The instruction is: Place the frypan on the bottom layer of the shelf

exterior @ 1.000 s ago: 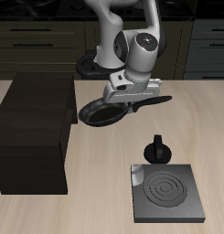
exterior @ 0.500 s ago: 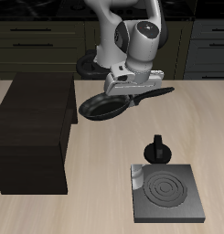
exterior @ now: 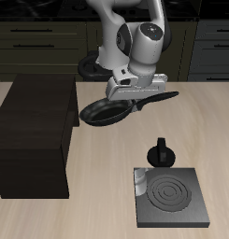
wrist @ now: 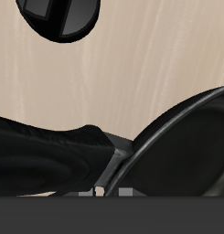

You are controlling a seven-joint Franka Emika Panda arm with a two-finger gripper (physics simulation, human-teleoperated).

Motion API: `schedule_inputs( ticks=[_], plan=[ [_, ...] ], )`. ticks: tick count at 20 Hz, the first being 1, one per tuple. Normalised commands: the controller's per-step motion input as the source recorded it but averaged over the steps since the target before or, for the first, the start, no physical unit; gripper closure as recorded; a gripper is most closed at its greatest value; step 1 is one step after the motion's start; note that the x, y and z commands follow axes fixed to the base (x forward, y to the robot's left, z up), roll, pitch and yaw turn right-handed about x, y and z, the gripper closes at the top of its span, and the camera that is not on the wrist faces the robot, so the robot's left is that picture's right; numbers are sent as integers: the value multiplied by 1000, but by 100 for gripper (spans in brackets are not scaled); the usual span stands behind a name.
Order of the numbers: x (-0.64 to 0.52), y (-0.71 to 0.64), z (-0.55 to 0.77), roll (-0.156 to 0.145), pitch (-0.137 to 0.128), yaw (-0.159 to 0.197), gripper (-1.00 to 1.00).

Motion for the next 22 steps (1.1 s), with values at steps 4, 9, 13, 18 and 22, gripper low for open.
schedule_inputs(
  ticks=[4,9,13,18,22],
  plan=[
    [366,-36,-75,-13,13,-20,100],
    [298,21,17,-3,-27,-29,100],
    [205,4,84,-7,-41,-12,100],
    [196,11,58,-12,-28,-2,100],
    [339,-73,184,-36,-58,-9,100]
  ],
)
